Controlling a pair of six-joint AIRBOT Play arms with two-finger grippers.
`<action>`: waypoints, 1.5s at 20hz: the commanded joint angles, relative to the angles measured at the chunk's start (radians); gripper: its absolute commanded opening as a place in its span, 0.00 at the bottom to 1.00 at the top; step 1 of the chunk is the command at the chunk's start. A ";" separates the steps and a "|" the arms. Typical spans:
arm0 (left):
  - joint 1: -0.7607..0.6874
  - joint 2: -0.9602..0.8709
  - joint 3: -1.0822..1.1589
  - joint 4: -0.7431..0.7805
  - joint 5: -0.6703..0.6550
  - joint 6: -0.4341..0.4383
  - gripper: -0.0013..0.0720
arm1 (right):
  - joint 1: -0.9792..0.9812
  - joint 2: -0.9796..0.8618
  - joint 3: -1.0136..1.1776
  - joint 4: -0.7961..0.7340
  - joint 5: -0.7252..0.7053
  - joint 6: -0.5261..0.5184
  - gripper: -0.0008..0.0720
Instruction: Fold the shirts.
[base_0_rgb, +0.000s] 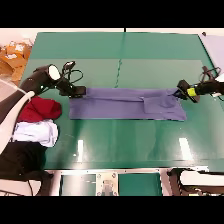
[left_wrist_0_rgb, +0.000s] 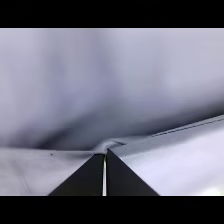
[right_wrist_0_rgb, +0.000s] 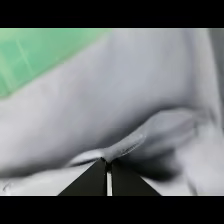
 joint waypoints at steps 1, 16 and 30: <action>0.018 -0.086 0.080 -0.012 0.124 0.035 0.76 | 0.020 -0.167 0.129 0.005 -0.021 -0.020 0.35; 0.066 -0.086 0.265 -0.154 -0.074 0.011 0.99 | -0.351 -0.413 0.230 0.285 0.410 -0.544 0.98; -0.006 -0.105 0.264 -0.303 -0.061 0.090 0.05 | -0.121 -0.247 0.354 0.274 0.531 -0.499 0.04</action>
